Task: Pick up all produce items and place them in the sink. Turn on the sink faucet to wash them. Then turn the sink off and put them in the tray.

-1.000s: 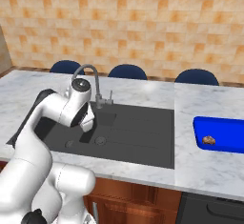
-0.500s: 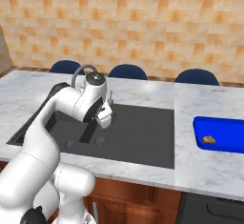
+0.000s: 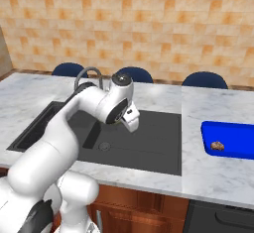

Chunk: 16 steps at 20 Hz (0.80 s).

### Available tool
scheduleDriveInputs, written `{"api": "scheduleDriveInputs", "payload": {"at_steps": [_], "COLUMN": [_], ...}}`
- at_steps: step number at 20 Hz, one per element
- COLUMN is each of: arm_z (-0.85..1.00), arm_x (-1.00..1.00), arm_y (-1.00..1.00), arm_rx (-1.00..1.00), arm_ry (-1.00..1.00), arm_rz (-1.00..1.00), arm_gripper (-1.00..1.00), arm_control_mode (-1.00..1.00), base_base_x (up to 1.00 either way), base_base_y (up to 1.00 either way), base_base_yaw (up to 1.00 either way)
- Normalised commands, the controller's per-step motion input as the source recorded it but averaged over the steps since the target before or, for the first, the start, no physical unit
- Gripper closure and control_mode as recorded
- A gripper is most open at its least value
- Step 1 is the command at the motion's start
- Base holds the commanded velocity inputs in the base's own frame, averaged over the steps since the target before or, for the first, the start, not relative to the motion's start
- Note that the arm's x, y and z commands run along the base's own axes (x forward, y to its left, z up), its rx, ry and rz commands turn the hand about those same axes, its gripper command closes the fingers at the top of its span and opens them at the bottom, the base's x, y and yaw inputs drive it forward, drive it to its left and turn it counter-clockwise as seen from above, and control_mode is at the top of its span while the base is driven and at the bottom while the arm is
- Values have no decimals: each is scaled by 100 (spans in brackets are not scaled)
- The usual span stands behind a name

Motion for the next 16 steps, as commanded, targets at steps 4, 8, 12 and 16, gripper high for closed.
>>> {"api": "scheduleDriveInputs", "payload": {"at_steps": [4,8,12,16], "arm_z": [0,0,0,0], "arm_x": [29,26,29,22], "arm_y": [-81,-85,-82,-68], "arm_rx": [-3,0,0,0], "arm_ry": [4,4,6,3], "arm_rz": [-1,-2,-6,-7], "arm_gripper": [100,100,100,100], "arm_control_mode": [-100,-100,-100,-100], "base_base_x": [0,0,0,0], "base_base_y": [0,0,0,0], "base_base_yaw": [0,0,0,0]}}
